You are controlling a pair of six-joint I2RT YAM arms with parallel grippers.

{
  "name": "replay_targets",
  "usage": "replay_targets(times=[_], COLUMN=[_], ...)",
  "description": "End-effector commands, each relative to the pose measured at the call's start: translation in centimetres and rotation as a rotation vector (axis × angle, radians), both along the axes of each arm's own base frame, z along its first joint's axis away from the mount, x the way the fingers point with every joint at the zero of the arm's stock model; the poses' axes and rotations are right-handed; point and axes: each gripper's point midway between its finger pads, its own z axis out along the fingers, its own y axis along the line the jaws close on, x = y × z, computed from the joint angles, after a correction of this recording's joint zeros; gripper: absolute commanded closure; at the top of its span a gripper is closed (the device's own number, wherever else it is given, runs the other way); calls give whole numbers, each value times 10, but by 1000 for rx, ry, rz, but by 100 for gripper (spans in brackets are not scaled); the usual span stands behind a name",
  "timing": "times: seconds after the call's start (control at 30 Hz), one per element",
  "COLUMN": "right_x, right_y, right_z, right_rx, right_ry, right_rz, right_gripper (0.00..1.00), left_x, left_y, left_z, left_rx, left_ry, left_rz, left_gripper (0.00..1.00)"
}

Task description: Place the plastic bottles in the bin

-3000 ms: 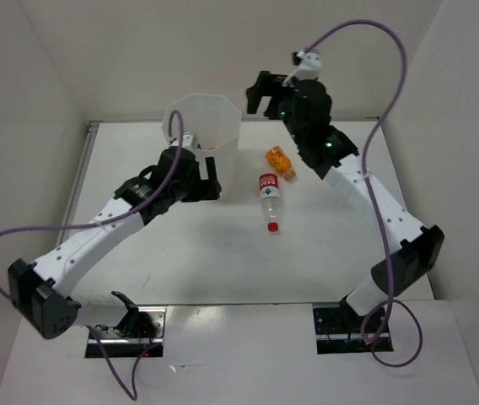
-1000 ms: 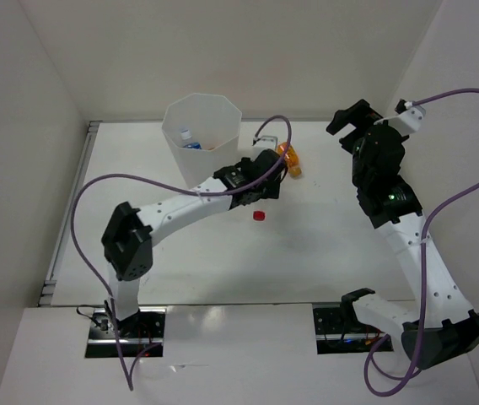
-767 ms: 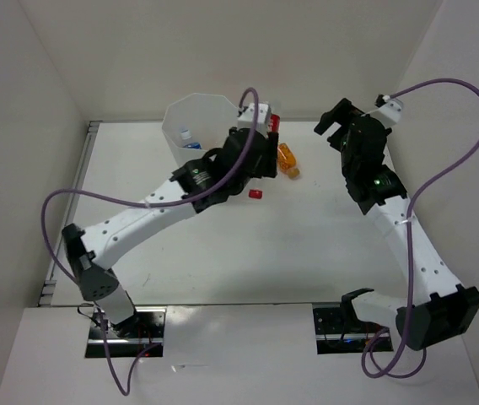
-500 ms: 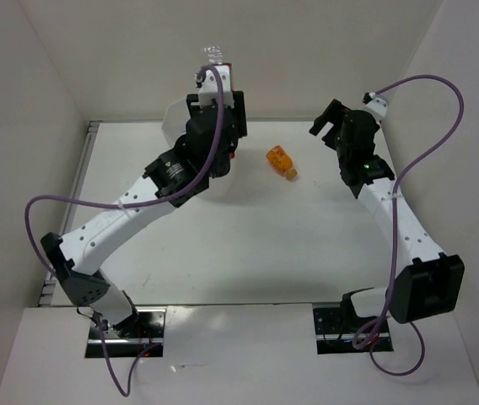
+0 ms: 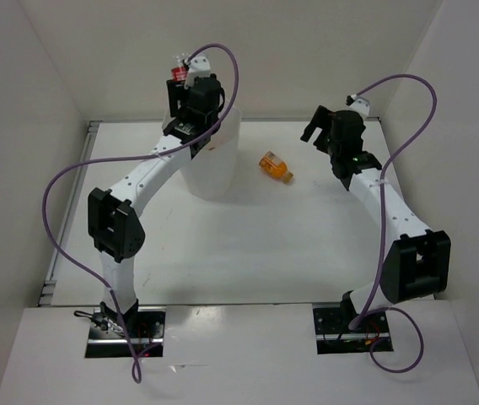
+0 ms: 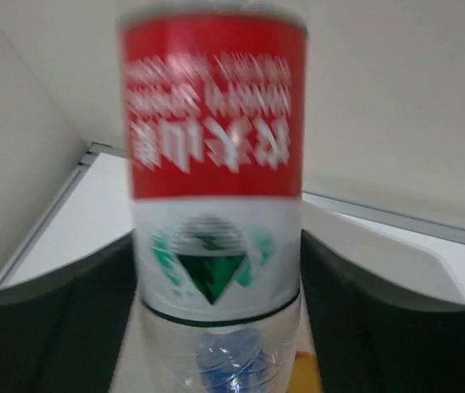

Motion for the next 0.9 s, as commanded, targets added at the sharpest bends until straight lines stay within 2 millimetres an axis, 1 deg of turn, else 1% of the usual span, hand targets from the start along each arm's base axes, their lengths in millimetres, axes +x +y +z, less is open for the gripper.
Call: replay_targets(times=[0.0, 0.03, 0.07, 0.1, 0.13, 0.17, 0.2, 0.23, 0.27, 0.3, 0.33, 0.37, 0.4, 0.43, 0.47, 0.5, 0.53, 0.57, 0.6, 0.67, 0.7, 0.73, 0.77, 0.8, 0.83, 0.87], right_x=[11, 11, 12, 16, 17, 23, 25, 30, 36, 41, 44, 50, 55, 59, 63, 65, 65, 65, 66, 69, 69, 68, 69, 73, 73, 75], right_y=[3, 6, 7, 11, 19, 24, 29, 38, 42, 45, 52, 57, 59, 61, 67, 67, 75, 77, 85, 92, 91, 97, 96, 99, 104, 104], right_z=[27, 27, 22, 22, 21, 16, 11, 16, -1, -1, -7, -25, -28, -36, -52, -61, -68, -77, -87, -92, -103, -111, -119, -130, -138, -141], right_rx=[-17, -13, -47, -53, -53, -81, -89, -91, -120, -128, -131, -142, -168, -182, -219, -238, -247, -251, -267, -269, -281, -289, -300, -304, -326, -323], right_ry=[-81, -81, -70, -81, -80, -74, -60, -72, -34, -31, -24, 8, 8, 19, 48, 67, 83, 96, 106, 91, 105, 116, 129, 154, 172, 195], right_rz=[27, 40, 69, 92, 140, 181, 212, 267, 303, 325, 369, 402, 428, 445, 477, 487, 515, 537, 577, 620, 629, 645, 653, 677, 701, 704], right_gripper=[0, 0, 0, 0, 0, 0, 0, 0, 0, 0, 0, 0, 0, 0, 0, 0, 0, 0, 0, 0, 0, 0, 0, 0, 0, 0], left_x=[2, 1, -1, -5, -10, -11, -17, -26, -31, -43, -53, -66, -76, -102, -126, -138, -148, -157, -173, -182, -189, -187, -185, -178, -176, -174], left_y=[-17, -17, -17, -23, -26, -30, -34, -39, -48, -49, -54, -60, -67, -55, -45, -40, -35, -26, -17, 1, 12, 25, 30, 45, 45, 47], left_z=[44, 42, 43, 43, 52, 44, 57, 71, 73, 92, 108, 112, 118, 146, 147, 147, 143, 136, 127, 111, 111, 91, 76, 65, 52, 30], left_rx=[-106, -101, -102, -104, -112, -99, -108, -119, -115, -129, -154, -169, -194, -234, -254, -270, -308, -327, -347, -382, -409, -412, -459, -472, -494, -540], left_ry=[-120, -110, -110, -95, -109, -73, -86, -98, -64, -77, -91, -73, -80, -135, -144, -149, -149, -136, -121, -106, -126, -93, -68, -58, -20, 19], left_rz=[-64, -64, -75, -97, -106, -137, -160, -194, -272, -324, -382, -436, -499, -523, -544, -552, -549, -535, -543, -462, -419, -351, -310, -261, -278, -249], left_gripper=[14, 5, 1, 1, 1, 1, 1, 1, 1, 1, 1, 1, 1, 1, 1, 1, 1, 1, 1, 1, 1, 1, 1, 1, 1, 1])
